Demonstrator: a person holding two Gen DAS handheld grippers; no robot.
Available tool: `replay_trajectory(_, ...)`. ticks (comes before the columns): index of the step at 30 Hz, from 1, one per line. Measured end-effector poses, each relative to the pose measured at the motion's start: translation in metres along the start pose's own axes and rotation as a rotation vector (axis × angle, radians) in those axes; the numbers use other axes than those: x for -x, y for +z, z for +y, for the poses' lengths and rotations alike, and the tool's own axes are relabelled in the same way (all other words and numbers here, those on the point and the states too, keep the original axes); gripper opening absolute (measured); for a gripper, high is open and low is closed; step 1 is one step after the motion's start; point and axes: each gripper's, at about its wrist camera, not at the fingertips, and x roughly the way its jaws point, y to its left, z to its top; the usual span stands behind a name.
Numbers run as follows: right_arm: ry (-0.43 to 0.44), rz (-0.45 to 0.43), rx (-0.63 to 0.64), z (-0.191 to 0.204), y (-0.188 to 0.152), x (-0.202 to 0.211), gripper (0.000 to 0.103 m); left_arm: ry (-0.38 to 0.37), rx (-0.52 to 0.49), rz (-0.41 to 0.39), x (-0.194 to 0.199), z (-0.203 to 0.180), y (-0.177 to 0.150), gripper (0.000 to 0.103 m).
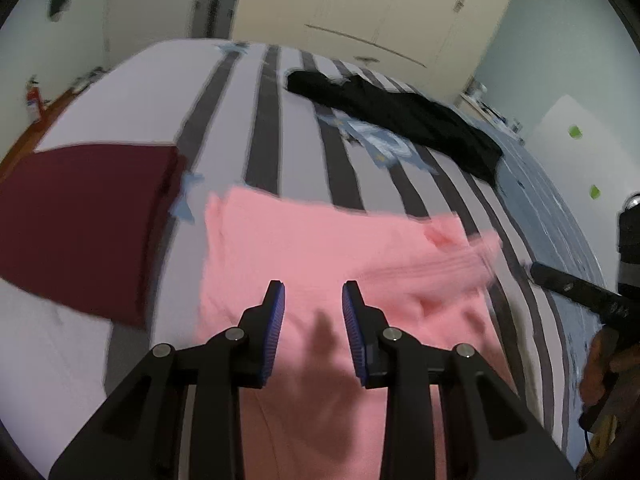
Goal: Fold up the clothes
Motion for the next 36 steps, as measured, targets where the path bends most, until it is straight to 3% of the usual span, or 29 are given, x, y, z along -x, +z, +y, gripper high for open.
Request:
replay_trajectory(5,0.016,0.077,0.042,0.016,-0.015,-0.037,0.039,0.023,-0.044,0.06,-0.027,0.0,-0.011,0.027)
replay_trajectory(13,-0.095,0.068,-0.054,-0.02,0.047,-0.093,0.038,0.062,0.012,0.038,-0.046,0.025,0.009,0.027)
replay_trajectory(17,-0.071,0.011,-0.046,-0.024,0.062,-0.075,0.039,0.039,0.04,-0.014,-0.029,0.033,0.012,0.027)
replay_trajectory(22,-0.093,0.0,-0.027,-0.027,0.05,-0.051,0.039,0.08,0.039,-0.05,-0.01,0.044,0.008,0.027)
replay_trajectory(29,-0.117,0.09,-0.035,-0.033,0.015,-0.069,0.039,0.135,-0.01,0.036,-0.032,0.055,-0.008,0.028)
replay_trajectory(36,-0.232,0.075,-0.063,-0.053,0.028,-0.084,0.039,0.173,0.004,0.023,-0.038,0.059,-0.011,0.033)
